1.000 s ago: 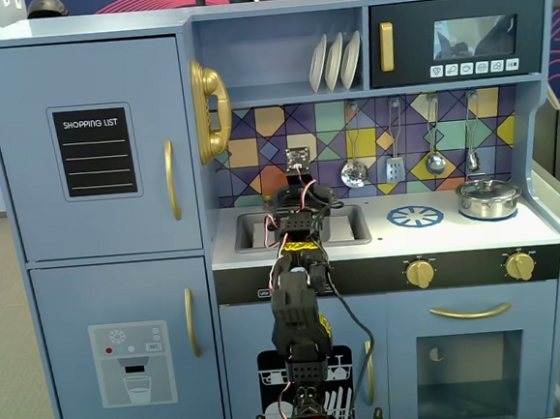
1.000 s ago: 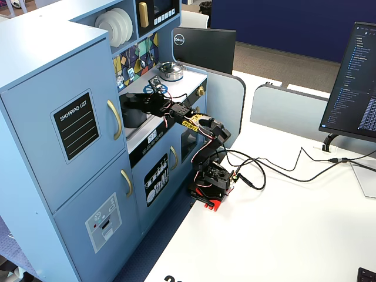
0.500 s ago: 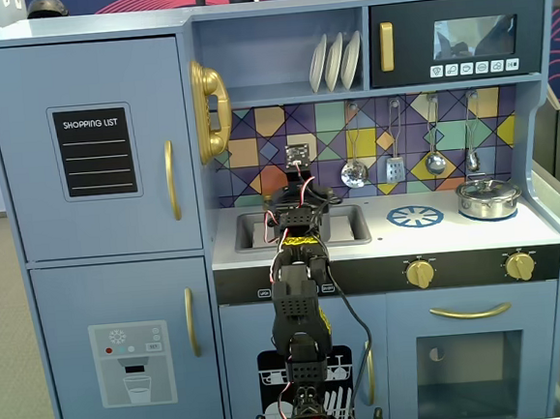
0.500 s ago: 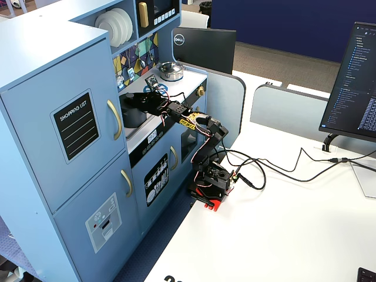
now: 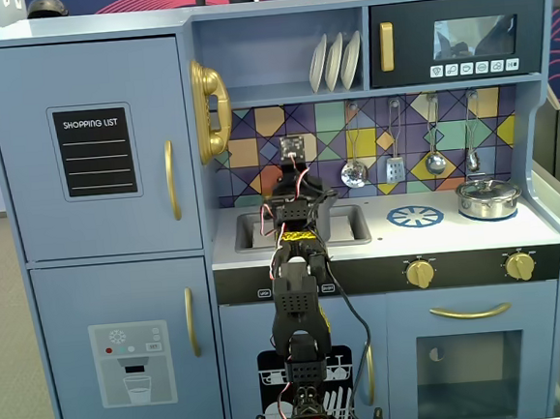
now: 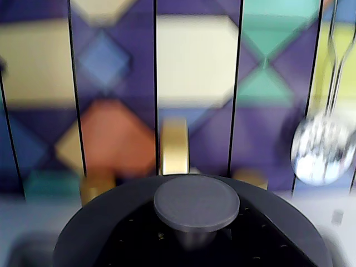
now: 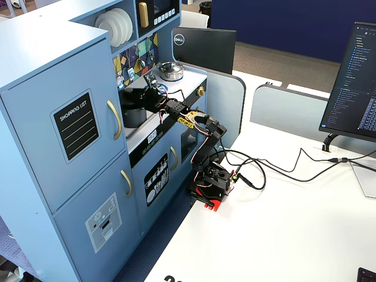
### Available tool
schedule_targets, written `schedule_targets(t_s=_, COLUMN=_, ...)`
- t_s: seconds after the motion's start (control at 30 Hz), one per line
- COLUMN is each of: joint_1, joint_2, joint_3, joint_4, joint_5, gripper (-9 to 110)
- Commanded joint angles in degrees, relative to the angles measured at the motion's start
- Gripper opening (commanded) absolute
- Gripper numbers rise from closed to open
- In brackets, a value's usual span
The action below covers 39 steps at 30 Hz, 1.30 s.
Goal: Take off the lid from the gray recipient and place it on the counter
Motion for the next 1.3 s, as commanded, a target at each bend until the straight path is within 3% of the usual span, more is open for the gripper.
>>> schedule_targets(t_s=0.0, joint_1=1.23, joint_2=0.18, joint_3=-7.29, joint_4=-0.09, joint_5=-0.7, gripper=0)
schedule_targets(t_s=0.17, joint_1=6.33, joint_2=0.44, joint_3=-10.11, joint_4=1.49, joint_5=-0.62, gripper=0)
schedule_targets(t_s=0.67, joint_1=28.48, joint_2=-1.67, joint_3=-1.85, joint_4=-9.4, joint_5=-0.53, gripper=0)
schedule_targets(t_s=1.27, joint_1=30.5, joint_2=-13.54, joint_3=6.59, joint_4=-20.3, joint_5=-0.44, gripper=0)
